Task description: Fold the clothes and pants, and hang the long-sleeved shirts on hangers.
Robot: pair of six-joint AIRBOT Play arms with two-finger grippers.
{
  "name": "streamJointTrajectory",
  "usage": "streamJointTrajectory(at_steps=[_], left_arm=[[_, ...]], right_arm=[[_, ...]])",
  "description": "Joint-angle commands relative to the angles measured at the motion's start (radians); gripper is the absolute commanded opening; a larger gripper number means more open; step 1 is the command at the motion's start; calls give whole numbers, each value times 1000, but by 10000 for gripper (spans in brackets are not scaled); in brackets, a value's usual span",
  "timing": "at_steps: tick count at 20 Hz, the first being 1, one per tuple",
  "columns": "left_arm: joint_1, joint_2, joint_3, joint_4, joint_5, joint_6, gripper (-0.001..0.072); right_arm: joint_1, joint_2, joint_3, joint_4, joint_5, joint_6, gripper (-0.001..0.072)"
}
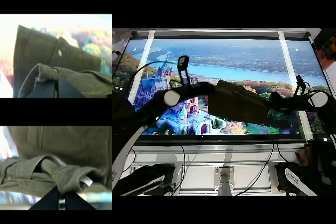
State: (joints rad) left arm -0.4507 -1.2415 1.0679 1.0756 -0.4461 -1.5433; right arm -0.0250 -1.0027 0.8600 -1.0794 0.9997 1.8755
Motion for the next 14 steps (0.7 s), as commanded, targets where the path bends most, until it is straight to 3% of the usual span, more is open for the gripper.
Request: streamJointTrajectory(at_steps=[1,7,14], left_arm=[[-10,-173,141,-5,39,18,20],[-63,-312,169,-5,132,33,20],[-69,-463,343,-2,129,33,19]], right_arm=[[1,-91,0,10,-174,51,29],[1,-232,0,10,-280,51,29],[69,-303,0,32,-344,51,30]])
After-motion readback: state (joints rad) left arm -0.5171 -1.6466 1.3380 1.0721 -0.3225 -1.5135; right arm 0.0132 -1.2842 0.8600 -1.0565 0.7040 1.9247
